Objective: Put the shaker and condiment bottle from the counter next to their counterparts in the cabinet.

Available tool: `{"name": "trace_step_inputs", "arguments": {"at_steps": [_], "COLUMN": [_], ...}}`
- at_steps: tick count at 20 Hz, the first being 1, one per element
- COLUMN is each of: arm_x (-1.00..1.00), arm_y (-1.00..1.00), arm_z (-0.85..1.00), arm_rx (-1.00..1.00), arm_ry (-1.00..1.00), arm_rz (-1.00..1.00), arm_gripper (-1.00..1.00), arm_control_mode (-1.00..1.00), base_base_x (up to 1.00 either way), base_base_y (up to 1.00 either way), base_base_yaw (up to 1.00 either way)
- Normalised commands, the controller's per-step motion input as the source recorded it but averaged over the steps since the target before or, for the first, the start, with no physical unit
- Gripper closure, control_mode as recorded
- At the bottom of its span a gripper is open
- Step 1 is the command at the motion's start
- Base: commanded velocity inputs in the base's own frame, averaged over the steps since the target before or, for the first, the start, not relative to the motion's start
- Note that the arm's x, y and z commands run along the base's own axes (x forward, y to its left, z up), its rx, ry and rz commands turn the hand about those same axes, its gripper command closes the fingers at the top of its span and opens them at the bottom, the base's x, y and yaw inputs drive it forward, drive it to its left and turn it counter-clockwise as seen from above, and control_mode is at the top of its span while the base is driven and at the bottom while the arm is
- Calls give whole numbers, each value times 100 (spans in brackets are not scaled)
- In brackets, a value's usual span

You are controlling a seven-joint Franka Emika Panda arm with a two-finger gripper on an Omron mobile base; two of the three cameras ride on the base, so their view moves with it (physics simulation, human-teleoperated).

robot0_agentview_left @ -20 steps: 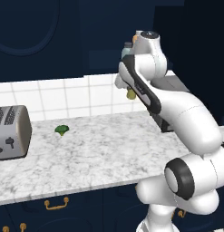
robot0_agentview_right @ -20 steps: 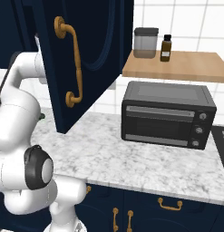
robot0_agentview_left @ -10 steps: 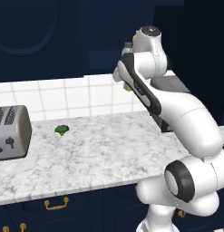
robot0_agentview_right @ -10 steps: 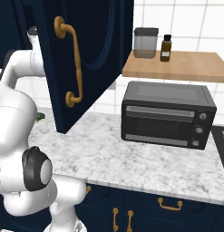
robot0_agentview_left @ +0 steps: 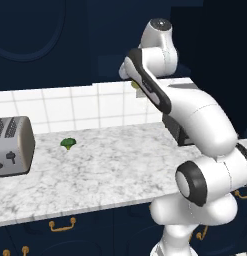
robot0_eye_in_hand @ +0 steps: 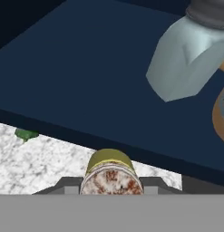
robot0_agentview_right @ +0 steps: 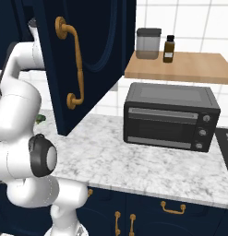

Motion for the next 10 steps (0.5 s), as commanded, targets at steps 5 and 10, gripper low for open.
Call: {"name": "trace_step_inputs", "arguments": {"at_steps": [5, 10], "arm_x": [27, 19], "arm_y": [0, 2], "arm_z": [31, 26], "arm_rx": [0, 0], "arm_ry": [0, 0], "arm_rz": [1, 1], "arm_gripper": [100, 100], "arm_control_mode": [-100, -100], "base_base_x": [0, 0], "base_base_y": [0, 0], "base_base_yaw": [0, 0]}}
